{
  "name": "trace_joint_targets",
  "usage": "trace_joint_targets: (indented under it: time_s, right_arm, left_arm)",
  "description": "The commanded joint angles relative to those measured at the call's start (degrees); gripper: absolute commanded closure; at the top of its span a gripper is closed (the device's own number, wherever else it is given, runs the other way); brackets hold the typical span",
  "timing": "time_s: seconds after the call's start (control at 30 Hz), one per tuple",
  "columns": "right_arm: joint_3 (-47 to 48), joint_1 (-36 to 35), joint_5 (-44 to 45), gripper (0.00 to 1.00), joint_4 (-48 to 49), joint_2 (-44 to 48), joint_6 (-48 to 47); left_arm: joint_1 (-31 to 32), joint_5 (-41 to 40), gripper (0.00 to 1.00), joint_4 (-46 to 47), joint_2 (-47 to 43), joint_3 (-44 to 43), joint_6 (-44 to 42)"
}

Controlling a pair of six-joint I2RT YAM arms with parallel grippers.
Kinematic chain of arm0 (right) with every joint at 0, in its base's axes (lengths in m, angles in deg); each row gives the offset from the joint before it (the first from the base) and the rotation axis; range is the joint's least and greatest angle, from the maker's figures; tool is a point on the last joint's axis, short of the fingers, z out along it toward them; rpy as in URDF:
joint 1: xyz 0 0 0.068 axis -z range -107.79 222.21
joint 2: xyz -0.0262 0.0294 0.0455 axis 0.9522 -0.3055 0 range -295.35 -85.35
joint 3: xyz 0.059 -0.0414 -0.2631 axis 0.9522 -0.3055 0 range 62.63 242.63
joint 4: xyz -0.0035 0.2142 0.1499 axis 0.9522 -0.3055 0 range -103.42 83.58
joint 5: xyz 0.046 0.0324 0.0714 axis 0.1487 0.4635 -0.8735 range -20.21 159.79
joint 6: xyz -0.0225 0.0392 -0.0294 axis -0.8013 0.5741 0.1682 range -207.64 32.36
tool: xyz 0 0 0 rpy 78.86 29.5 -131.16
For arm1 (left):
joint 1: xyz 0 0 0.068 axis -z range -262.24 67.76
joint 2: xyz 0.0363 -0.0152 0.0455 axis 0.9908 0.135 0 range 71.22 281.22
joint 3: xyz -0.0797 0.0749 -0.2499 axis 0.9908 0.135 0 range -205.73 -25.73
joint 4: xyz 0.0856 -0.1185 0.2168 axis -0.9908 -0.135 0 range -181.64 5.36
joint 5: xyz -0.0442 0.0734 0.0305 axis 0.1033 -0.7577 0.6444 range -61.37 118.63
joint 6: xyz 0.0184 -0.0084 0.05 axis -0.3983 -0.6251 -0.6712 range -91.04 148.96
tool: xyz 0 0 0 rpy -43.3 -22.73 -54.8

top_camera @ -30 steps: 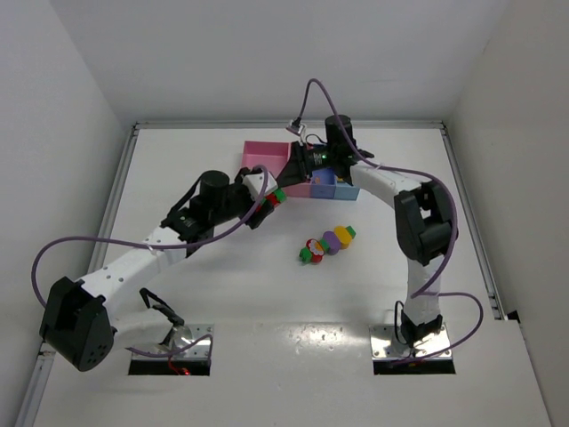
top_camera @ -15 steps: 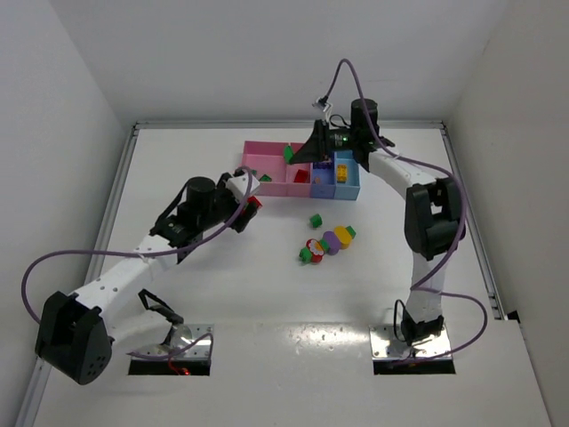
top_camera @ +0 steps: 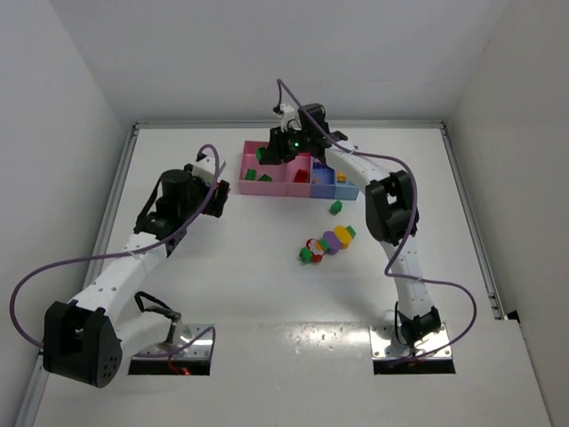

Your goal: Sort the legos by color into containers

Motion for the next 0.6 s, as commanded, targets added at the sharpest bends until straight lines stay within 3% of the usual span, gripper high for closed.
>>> trace_joint_targets:
  time_s: [0.0,0.03,0.17,0.23,0.33,0.37,0.4,0.43,0.53,0.57]
  right_arm:
    - [3.15,-0.73,11.44,0.67,-4.81,-1.49,-6.98]
    - [3.15,-0.73,11.45,0.52,-4.81,-1.50,-6.99]
    - [2.53,-1.26,8.84,0.26,-5.34,-0.27,-7.52]
    - [0.43,-0.73,5.41,0.25,-4.21,2.70,-6.30]
    - [-4.14,2.42,-8.63,0.24,0.43,5.88,0.10]
    - [-8.24,3.21,-17.81,0.24,3.24,8.15,3.00]
    - [-10.72,4.44,-22.77,0.24,7.54,9.13,7.12]
    - [-15.61,4.45,-30.13,0.19,19.07,9.92,18.91]
    - [-21.45,4.28,-36.34,0.16,34.70,12.99,35.50]
    - [-23.03,4.28,-37.84,0.16,35.43,13.88,35.55]
  left_arm:
    - [-0.33,0.54,0.72,1.86,0.67,-3.51,2.02]
    - [-0.33,0.55,0.72,1.86,1.36,-4.12,2.02]
    - [-0.33,3.52,0.72,2.47,2.60,-5.35,2.63]
    - [-0.33,7.65,0.72,3.08,3.83,-5.36,3.15]
    - [-0.33,12.84,0.72,4.32,5.32,-5.97,4.47]
    - [-0.33,13.89,0.72,4.93,5.33,-6.49,4.48]
    - [-0.33,15.65,0.72,4.94,5.85,-6.50,5.09]
    - [-0.33,16.62,0.72,5.55,5.85,-6.50,5.09]
    - [0.28,18.65,0.72,6.25,7.25,-7.02,5.62]
    - [0.80,19.26,0.72,6.25,7.26,-7.03,5.62]
